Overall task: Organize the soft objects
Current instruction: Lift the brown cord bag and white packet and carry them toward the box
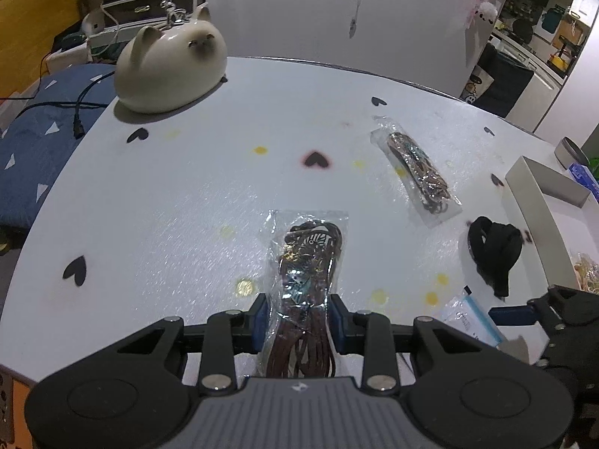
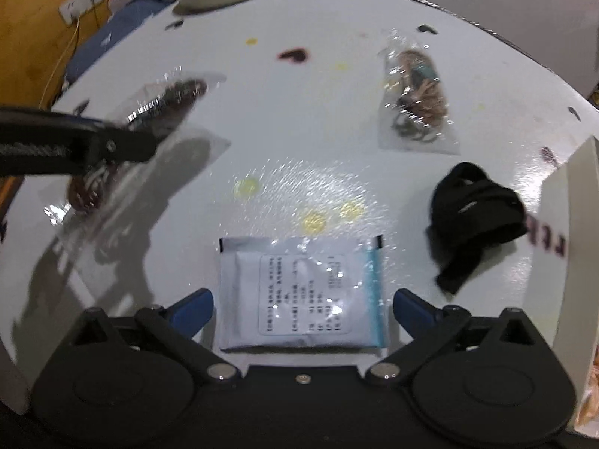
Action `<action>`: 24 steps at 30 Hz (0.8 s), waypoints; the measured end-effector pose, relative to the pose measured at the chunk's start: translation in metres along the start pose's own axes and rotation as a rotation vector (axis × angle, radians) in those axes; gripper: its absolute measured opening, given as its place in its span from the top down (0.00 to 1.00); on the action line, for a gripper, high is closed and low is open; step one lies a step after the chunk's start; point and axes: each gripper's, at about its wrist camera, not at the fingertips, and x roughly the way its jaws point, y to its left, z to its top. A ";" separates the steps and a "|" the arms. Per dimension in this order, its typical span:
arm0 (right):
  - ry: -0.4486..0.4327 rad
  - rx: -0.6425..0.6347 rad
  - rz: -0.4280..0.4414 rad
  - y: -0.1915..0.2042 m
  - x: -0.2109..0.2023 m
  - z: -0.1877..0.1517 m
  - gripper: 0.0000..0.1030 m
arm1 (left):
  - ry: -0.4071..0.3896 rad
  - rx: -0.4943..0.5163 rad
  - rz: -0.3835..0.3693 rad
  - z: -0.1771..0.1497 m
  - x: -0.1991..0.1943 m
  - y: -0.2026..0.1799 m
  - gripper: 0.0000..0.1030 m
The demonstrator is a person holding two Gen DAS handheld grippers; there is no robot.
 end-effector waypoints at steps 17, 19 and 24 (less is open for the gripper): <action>-0.070 -0.010 0.021 0.002 -0.012 -0.011 0.32 | -0.003 -0.029 0.007 -0.011 -0.007 0.008 0.67; -0.077 -0.012 0.023 0.003 -0.014 -0.012 0.35 | -0.008 -0.025 0.006 -0.011 -0.009 0.007 0.67; -0.120 -0.011 0.043 0.005 -0.028 -0.010 0.36 | -0.027 -0.021 0.006 -0.011 -0.016 0.004 0.67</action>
